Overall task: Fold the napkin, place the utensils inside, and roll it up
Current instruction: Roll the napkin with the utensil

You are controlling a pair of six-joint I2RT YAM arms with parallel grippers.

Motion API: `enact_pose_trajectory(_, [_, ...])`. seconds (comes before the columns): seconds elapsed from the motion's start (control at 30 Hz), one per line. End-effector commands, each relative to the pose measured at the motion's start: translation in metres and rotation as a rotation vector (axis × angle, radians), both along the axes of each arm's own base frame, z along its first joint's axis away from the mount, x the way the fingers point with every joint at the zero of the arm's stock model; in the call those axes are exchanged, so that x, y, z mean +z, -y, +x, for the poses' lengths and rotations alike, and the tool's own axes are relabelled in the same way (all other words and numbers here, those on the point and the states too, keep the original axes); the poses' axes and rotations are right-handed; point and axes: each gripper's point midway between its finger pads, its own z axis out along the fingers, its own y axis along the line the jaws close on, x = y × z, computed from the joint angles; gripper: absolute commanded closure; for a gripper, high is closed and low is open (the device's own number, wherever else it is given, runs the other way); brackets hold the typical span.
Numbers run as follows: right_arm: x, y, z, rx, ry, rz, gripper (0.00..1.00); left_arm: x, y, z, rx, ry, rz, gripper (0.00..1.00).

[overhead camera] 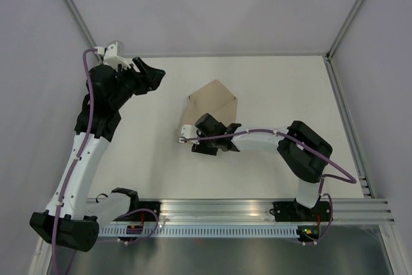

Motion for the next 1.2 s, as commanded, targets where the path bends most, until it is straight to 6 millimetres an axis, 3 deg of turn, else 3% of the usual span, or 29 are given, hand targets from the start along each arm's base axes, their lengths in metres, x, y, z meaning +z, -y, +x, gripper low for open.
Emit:
enact_pose_trajectory(0.0, [-0.004, -0.009, 0.01, -0.011, 0.062, -0.013, 0.35, 0.013, 0.005, -0.001, -0.047, 0.038, 0.026, 0.33])
enact_pose_trajectory(0.27, [-0.031, -0.001, 0.004, -0.002, 0.028, -0.07, 0.42, -0.007, 0.01, 0.001, -0.072, 0.001, 0.039, 0.33])
enact_pose_trajectory(0.83, [-0.061, 0.023, -0.011, 0.032, -0.183, -0.147, 0.64, -0.036, 0.027, 0.011, -0.165, -0.049, 0.059, 0.34])
enact_pose_trajectory(1.03, [-0.072, 0.035, -0.021, 0.045, -0.307, -0.184, 0.78, -0.032, 0.034, 0.008, -0.191, -0.016, 0.068, 0.34])
enact_pose_trajectory(1.17, [-0.069, 0.042, -0.031, 0.052, -0.453, -0.169, 0.83, -0.029, 0.046, 0.002, -0.21, 0.018, 0.083, 0.34])
